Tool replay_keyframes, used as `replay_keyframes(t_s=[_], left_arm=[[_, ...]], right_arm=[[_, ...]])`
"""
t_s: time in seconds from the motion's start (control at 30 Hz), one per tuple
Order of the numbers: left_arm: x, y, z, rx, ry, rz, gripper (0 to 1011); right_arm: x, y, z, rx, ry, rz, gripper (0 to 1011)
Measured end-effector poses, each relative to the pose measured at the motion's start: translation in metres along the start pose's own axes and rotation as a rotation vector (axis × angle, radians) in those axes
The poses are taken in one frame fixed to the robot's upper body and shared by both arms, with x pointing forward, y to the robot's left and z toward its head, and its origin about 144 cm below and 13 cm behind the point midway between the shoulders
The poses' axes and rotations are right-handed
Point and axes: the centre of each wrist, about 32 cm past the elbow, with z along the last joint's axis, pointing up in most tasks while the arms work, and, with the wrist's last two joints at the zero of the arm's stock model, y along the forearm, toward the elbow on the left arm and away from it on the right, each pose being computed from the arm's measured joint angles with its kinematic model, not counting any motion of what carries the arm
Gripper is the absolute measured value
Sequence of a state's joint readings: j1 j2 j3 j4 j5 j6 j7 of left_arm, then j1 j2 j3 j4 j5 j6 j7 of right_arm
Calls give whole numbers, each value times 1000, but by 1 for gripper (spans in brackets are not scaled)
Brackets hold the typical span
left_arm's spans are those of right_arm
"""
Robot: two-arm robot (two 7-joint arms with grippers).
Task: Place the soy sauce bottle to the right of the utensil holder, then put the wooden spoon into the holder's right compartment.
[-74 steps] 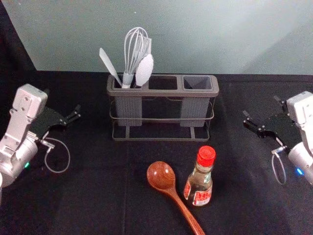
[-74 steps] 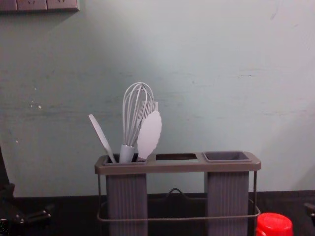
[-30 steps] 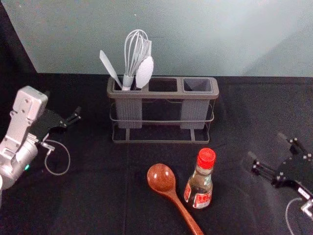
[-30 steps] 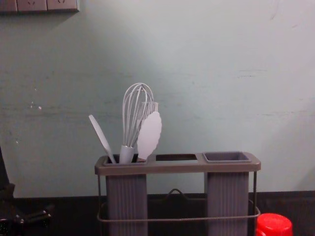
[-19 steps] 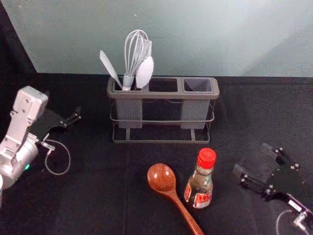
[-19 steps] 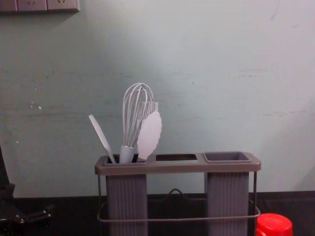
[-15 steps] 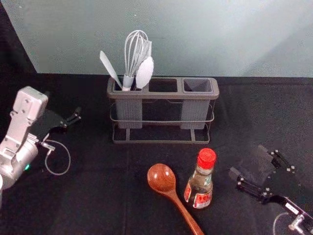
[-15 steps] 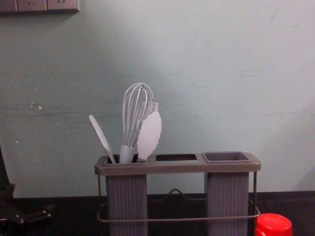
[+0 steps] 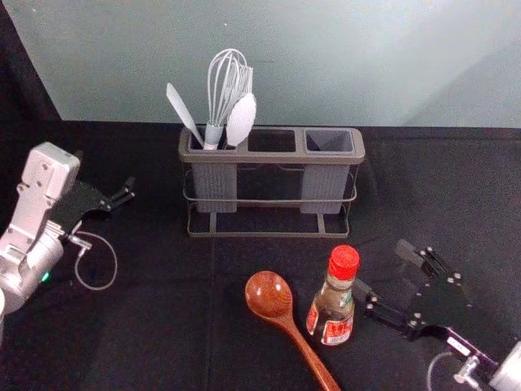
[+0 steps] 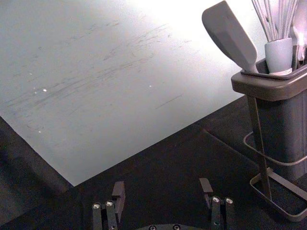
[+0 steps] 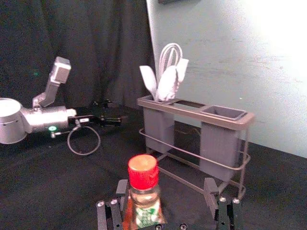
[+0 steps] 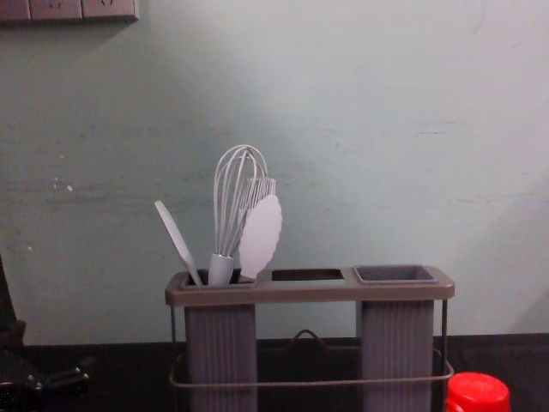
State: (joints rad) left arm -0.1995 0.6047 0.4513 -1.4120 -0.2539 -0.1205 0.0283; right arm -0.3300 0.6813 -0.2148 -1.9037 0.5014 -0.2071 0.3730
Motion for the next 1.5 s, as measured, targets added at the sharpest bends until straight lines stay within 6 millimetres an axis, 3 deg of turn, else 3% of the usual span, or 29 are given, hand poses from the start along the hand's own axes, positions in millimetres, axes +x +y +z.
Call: replay_keyframes(t_s=[0.6,1.1,1.2,1.5], left_arm=[[0,0,0,0,0,0,1011],[0,0,0,0,0,0,1011],[0,0,0,0,0,0,1011],[0,0,0,0,0,0,1011]], right_arm=[[-4,32,-5,-3,-16,48,1002],[-6,44,-8,7,-22,52,1002],[-7,45,-8,10,-19,52,964],[-8,43,-7,16,-18,49,715]])
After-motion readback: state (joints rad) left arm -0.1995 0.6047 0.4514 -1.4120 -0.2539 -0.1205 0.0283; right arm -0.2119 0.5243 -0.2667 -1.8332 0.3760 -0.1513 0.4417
